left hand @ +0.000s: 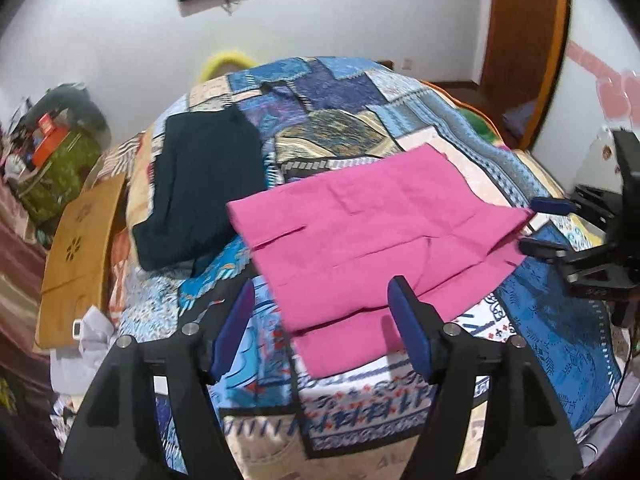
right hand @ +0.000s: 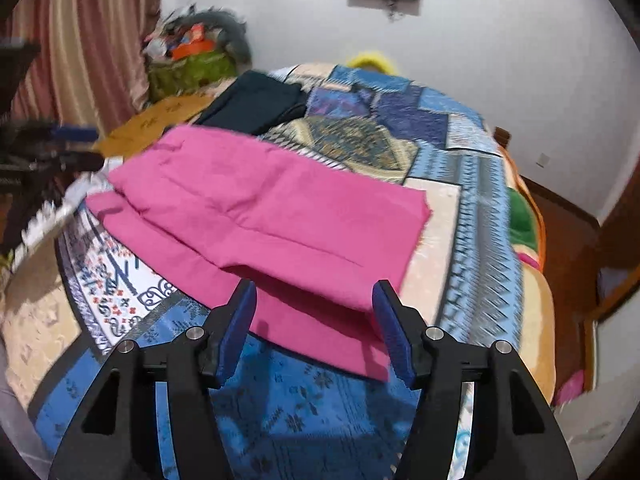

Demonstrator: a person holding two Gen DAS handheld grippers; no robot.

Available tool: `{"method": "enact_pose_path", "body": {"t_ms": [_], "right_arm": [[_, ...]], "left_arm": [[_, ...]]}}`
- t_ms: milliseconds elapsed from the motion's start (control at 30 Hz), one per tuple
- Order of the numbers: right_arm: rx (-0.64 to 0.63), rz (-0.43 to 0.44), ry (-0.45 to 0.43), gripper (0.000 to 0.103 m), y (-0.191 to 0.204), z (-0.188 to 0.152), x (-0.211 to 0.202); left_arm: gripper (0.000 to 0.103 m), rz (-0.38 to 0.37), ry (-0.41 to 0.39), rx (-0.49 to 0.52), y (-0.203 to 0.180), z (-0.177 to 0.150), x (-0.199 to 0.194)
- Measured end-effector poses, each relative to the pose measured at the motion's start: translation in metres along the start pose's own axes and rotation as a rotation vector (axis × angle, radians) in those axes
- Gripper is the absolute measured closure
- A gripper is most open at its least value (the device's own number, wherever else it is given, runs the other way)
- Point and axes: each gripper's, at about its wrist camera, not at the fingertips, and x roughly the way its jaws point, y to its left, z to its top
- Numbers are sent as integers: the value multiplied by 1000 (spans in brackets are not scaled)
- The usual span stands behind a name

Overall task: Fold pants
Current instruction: 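Lay the folded trousers down and open both grippers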

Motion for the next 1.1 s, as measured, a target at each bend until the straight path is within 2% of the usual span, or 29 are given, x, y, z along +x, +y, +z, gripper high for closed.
{"method": "enact_pose_path", "body": {"t_ms": [200,267,333,367,433,500,600,633,667,767,900,1100], "right_arm": [[-99,1,50,48,15,10,33],[-102,10,47,53,16,15,40],[-91,35,50,71,16,20,45],[-75,56,51,76,16,23,47],[-48,90,46,93,15,26,47],[-17,114,17,96,14,29,42],[-1,113,-38,98,12,33,30],[6,114,-52,98,11,34,26],[13,115,-65,98,9,34,21],[11,109,-91,99,9,37,9],[3,102,-114,99,8,34,-5],[-3,97,-78,99,10,16,-2]], "left_arm": [[33,-21,51,89,-32,3,27],[33,-31,69,112,-40,3,35],[33,-34,77,130,-48,2,41],[33,-37,79,143,-52,2,44],[33,-37,68,164,-58,2,45],[38,-36,59,185,-62,2,47],[67,-18,47,209,-66,3,47],[82,-7,40,216,-67,4,45],[87,-7,32,218,-68,5,42],[92,-40,-7,215,-69,8,28],[93,-70,-45,215,-72,10,9],[93,-121,13,198,-76,0,17]]}}
